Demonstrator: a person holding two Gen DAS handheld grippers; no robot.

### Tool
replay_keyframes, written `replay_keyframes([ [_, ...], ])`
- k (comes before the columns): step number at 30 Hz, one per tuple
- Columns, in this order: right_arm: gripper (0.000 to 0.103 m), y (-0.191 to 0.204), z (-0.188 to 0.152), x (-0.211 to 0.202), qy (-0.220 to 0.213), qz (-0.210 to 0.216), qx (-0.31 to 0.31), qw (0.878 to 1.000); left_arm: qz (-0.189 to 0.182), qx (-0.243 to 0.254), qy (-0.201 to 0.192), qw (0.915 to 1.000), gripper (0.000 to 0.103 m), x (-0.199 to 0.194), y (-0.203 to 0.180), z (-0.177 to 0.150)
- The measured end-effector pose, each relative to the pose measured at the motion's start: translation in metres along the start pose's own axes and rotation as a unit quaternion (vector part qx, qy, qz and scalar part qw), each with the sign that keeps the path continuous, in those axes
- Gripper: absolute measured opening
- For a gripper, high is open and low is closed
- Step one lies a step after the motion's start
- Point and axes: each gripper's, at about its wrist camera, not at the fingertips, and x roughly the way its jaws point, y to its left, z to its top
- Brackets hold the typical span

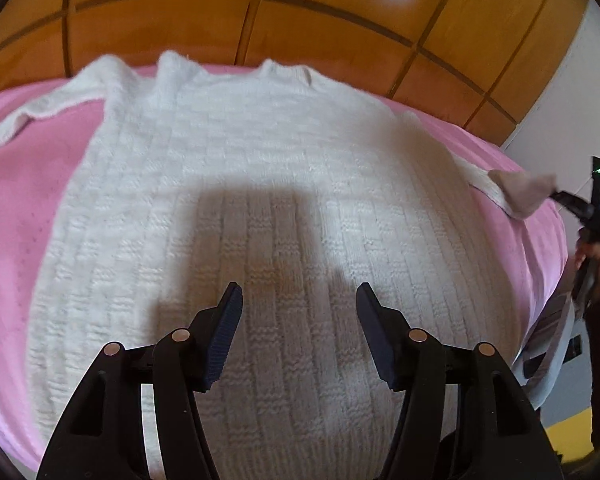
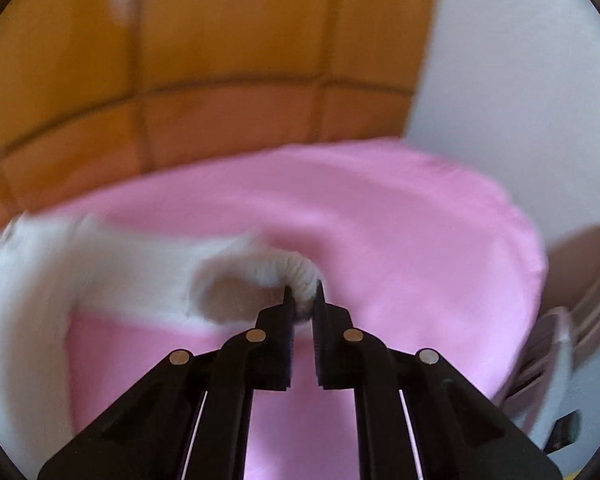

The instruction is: Fold small clothes

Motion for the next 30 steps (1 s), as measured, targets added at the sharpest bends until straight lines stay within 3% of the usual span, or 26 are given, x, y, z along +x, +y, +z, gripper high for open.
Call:
replay_keyframes([
  [4, 0.006, -0.036, 0.029, 0.033, -0.007, -0.096, 0.008, 0.995, 0.005, -0.008, -0.003, 1.0000, 0.058, -0.002, 0.000, 0.003],
  [6, 0.006, -0.050, 0.033, 0.059, 0.013, -0.140, 0.016, 0.990, 0.013, -0.011, -0.008, 0.9998, 0.058, -0.010, 0.005, 0.003],
  [10, 0.007, -0.062, 0.028, 0.094, 0.047, -0.169, 0.043, 0.984, 0.044, -0.022, -0.022, 0.9986, 0.058, -0.028, 0.023, 0.004],
  [12, 0.017, -0.065, 0.021, 0.097, 0.059, -0.153, 0.069, 0.984, 0.066, -0.030, -0.031, 0.9969, 0.058, -0.038, 0.038, 0.004],
  [14, 0.065, -0.065, 0.012, 0.085, 0.054, -0.132, 0.089, 0.986, 0.087, -0.038, -0.037, 0.9948, 0.060, -0.048, 0.054, 0.003],
  [15, 0.071, -0.062, 0.006, 0.071, 0.044, -0.115, 0.098, 0.988, 0.102, -0.044, -0.040, 0.9930, 0.069, -0.054, 0.066, 0.000],
  [17, 0.074, -0.050, -0.005, 0.053, 0.041, -0.068, 0.106, 0.991, 0.125, -0.059, -0.048, 0.9892, 0.071, -0.064, 0.085, -0.004],
  [19, 0.075, -0.028, -0.020, 0.033, 0.066, 0.037, 0.105, 0.992, 0.139, -0.073, -0.048, 0.9864, 0.071, -0.073, 0.104, -0.011],
  [21, 0.075, 0.008, -0.046, 0.010, 0.110, 0.168, 0.087, 0.976, 0.152, -0.088, -0.042, 0.9835, 0.071, -0.077, 0.122, -0.020],
  [22, 0.075, 0.023, -0.056, 0.003, 0.126, 0.210, 0.078, 0.966, 0.148, -0.097, -0.037, 0.9835, 0.071, -0.077, 0.129, -0.023],
  [23, 0.074, 0.047, -0.073, -0.009, 0.153, 0.268, 0.059, 0.949, 0.135, -0.112, -0.031, 0.9840, 0.071, -0.076, 0.137, -0.029],
  [25, 0.072, 0.081, -0.100, -0.027, 0.189, 0.326, 0.031, 0.926, 0.120, -0.123, -0.022, 0.9850, 0.071, -0.073, 0.143, -0.038],
  [27, 0.065, 0.113, -0.128, -0.045, 0.220, 0.362, -0.004, 0.906, 0.105, -0.130, -0.010, 0.9859, 0.069, -0.066, 0.145, -0.048],
  [28, 0.058, 0.124, -0.138, -0.052, 0.224, 0.369, -0.018, 0.902, 0.099, -0.133, -0.006, 0.9861, 0.061, -0.063, 0.145, -0.051],
  [30, 0.031, 0.142, -0.156, -0.073, 0.220, 0.370, -0.046, 0.901, 0.093, -0.125, -0.004, 0.9879, 0.049, -0.059, 0.140, -0.058],
])
